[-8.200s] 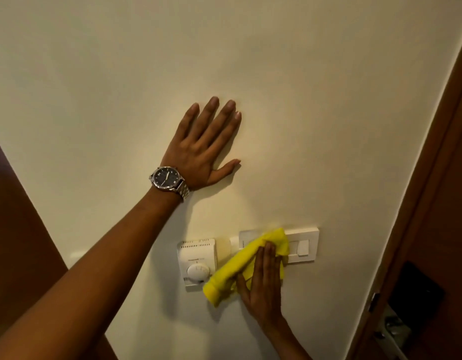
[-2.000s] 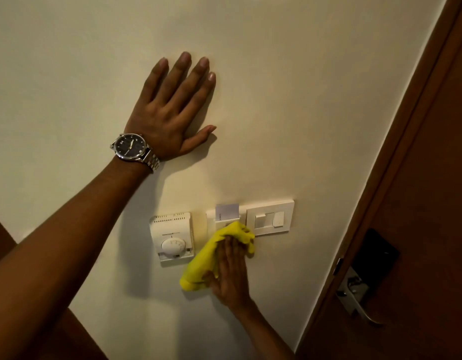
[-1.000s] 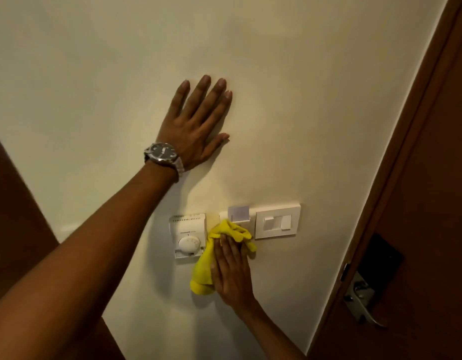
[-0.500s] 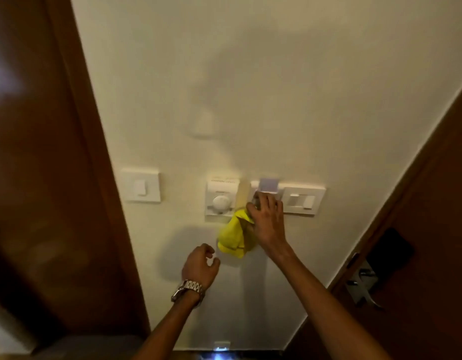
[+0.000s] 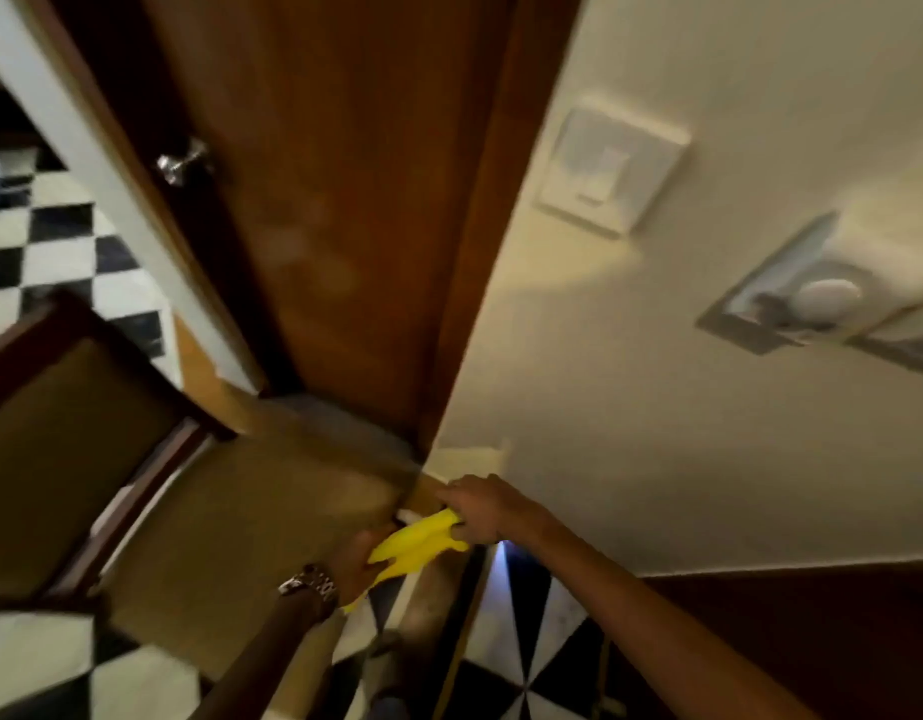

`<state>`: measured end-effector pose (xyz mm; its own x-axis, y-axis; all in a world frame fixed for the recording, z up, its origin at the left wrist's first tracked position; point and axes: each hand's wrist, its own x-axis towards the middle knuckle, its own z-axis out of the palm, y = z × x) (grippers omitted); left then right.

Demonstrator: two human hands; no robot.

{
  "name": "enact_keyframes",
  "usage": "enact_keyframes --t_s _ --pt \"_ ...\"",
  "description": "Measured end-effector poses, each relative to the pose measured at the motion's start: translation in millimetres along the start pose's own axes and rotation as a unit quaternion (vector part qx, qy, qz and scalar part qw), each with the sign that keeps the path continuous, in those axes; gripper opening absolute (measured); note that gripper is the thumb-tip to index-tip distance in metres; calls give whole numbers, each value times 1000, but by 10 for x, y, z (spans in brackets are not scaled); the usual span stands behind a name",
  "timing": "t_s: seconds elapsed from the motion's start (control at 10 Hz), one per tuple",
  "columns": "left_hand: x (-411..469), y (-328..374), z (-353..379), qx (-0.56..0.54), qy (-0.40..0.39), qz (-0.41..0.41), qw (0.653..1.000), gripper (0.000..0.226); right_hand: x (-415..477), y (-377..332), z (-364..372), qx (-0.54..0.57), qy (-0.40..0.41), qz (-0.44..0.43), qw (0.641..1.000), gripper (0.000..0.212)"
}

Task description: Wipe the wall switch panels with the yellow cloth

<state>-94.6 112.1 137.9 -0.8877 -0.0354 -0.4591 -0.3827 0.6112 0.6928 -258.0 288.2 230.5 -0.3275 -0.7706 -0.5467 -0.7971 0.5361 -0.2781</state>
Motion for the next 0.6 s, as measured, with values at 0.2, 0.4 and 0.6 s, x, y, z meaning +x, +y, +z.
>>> enact_keyframes --t_s 0.2,0.4,0.6 --pt "-304 -1690 81 111 196 -104 969 59 1922 -930 1181 -160 59 -126 977 67" --pt "-141 -2838 1316 292 307 3 906 93 2734 -876 2646 -240 -25 -94 966 28" --pt "-67 -3087 1628 240 28 -68 968 120 2751 -731 2786 -91 -134 -50 986 46"
